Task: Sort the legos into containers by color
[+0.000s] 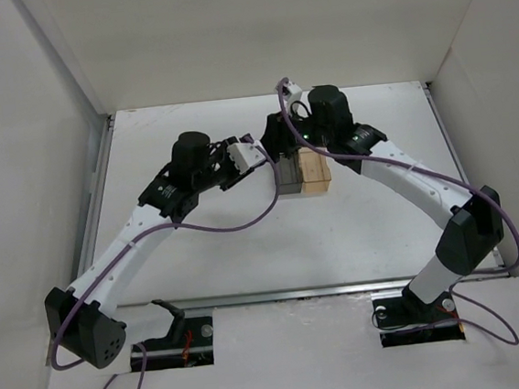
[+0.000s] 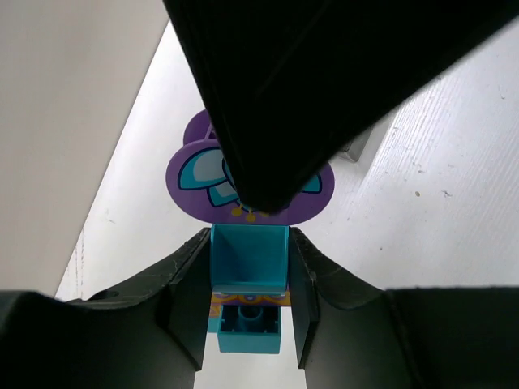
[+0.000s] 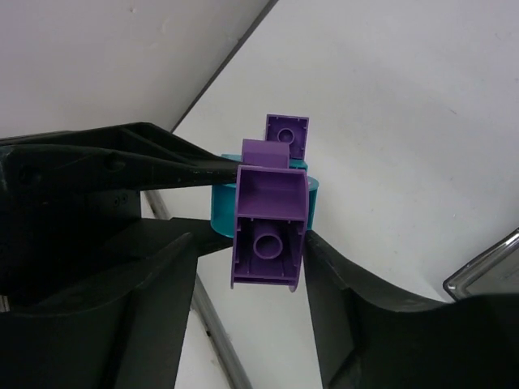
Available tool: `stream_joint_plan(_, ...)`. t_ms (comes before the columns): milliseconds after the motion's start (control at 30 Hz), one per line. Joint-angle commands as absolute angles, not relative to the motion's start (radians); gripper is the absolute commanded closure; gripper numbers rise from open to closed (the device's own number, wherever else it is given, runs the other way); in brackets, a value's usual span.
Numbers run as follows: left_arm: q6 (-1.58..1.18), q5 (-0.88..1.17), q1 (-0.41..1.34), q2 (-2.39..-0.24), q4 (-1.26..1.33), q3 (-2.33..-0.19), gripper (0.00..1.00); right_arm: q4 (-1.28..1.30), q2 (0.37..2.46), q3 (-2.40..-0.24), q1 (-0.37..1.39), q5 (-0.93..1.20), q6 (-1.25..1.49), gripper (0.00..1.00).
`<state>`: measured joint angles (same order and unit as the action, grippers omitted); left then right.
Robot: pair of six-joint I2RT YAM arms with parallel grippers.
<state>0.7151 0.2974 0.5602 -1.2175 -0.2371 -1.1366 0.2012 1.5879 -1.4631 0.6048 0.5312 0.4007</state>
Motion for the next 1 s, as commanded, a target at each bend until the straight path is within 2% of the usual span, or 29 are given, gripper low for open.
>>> stream_joint_plan(0,0.669,0.284,0.569,-1.171,-0.135,-1.141,1.00,0.163,1.598,-1.517,0.617,0.601,0.433,0.41)
stream_joint_plan(67,0.657,0.275,0.569,-1.161,-0.123,-1.141,1.00,0.163,1.611,-1.517,0.617,0.611,0.433,0.46)
stream_joint_plan(167,0.646,0.262,0.569,-1.128,-0.100,-1.108,1.00,0.163,1.634,-1.517,0.617,0.621,0.433,0.46)
stream_joint_plan(267,0.637,0.262,0.569,-1.127,-0.091,-1.108,1.00,0.163,1.652,-1.526,0.617,0.647,0.433,0.53)
stream_joint_plan(300,0.623,0.262,0.569,-1.127,-0.091,-1.108,1.00,0.163,1.652,-1.526,0.617,0.656,0.433,0.58)
stream_joint_plan(333,0.623,0.262,0.569,-1.127,-0.091,-1.108,1.00,0.163,1.663,-1.537,0.617,0.657,0.433,0.72)
stream_joint_plan(433,0.614,0.262,0.569,-1.127,-0.112,-1.108,1.00,0.163,1.652,-1.537,0.606,0.645,0.433,1.00)
stream_joint_plan(800,0.545,0.253,0.548,-1.146,-0.229,-1.042,1.00,0.163,1.462,-1.364,0.459,0.230,0.551,1.00)
stream_joint_plan(967,0.511,0.253,0.528,-1.155,-0.229,-1.032,1.00,0.163,1.525,-1.336,0.459,0.169,0.520,1.00)
